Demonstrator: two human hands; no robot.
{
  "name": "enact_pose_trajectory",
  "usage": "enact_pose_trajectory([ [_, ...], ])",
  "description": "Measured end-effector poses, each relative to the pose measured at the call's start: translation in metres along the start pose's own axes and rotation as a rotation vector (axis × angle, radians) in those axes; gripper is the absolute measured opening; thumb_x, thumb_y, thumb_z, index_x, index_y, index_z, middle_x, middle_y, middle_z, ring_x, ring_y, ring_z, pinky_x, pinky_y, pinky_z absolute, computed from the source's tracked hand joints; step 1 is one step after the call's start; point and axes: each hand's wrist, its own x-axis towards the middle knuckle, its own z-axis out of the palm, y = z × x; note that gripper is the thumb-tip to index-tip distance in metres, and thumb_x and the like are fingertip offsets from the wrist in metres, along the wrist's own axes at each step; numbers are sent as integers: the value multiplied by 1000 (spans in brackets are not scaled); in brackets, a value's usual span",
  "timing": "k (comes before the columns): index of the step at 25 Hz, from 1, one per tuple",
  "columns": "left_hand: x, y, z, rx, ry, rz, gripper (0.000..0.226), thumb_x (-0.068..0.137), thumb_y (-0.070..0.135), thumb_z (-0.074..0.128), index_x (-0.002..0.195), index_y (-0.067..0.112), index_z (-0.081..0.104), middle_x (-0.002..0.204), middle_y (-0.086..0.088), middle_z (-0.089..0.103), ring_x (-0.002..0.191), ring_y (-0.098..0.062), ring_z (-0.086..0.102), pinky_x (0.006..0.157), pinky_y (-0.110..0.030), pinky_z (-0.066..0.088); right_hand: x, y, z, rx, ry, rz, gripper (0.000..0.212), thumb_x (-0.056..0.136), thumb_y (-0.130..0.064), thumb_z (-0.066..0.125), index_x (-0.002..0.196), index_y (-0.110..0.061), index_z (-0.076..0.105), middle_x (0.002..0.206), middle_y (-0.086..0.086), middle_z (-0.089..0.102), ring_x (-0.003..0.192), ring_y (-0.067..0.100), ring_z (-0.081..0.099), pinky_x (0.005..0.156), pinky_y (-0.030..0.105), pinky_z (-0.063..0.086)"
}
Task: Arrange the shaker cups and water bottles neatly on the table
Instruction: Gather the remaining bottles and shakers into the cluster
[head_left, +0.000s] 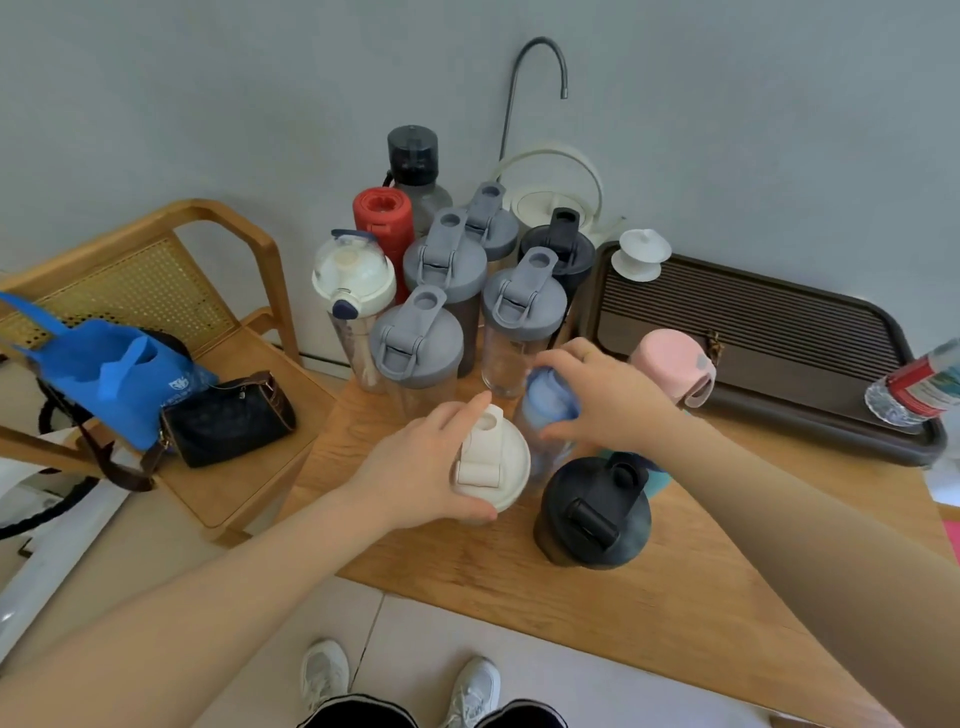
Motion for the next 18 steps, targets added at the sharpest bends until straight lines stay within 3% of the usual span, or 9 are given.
enact_pose_trajectory([
  [5,-6,-7,-4,54,-45,58,111,62,59,71,143,31,1,146,8,24,125,-15,38,94,-34,42,20,-25,10,23,94,-67,72,74,-32,71,134,-24,32,131,5,36,110,27,48,78,35,45],
  [9,-4,-9,-5,38,-36,34,111,61,58,72,143,32,2,146,9,23,125,-16,37,94,-35,43,35,-35,22,90,145,-61,69,77,-28,70,135,-19,34,133,9,37,113,33,49,85,43,50],
  [12,-2,-8,-2,20,-37,34,109,62,57,71,143,33,1,145,9,22,124,-16,37,93,-36,43,29,-32,11,176,125,-126,63,81,-31,65,135,-18,36,136,7,39,116,26,50,91,42,49],
  [13,-2,-8,-2,20,-38,32,109,63,57,71,142,33,1,145,9,22,124,-17,37,93,-37,43,23,-27,6,216,193,-117,54,82,-32,61,131,-17,42,131,6,45,113,23,52,90,41,49],
  [16,-1,-5,0,32,-24,39,107,63,57,70,142,33,1,145,9,22,125,-17,36,94,-37,44,-3,10,-3,247,611,128,34,84,-28,55,113,-12,55,114,10,56,107,25,52,90,42,44],
  [17,0,-2,2,39,-26,53,107,64,58,69,142,33,1,145,10,22,125,-16,35,94,-37,44,-10,26,-2,207,655,269,37,83,-28,57,117,-12,54,121,11,54,115,29,48,95,43,39],
  [18,0,2,3,47,-30,74,106,64,58,69,142,34,0,145,10,22,126,-15,34,93,-36,44,-16,39,-1,175,595,415,48,82,-31,61,124,-13,49,131,13,48,123,32,42,100,45,35],
])
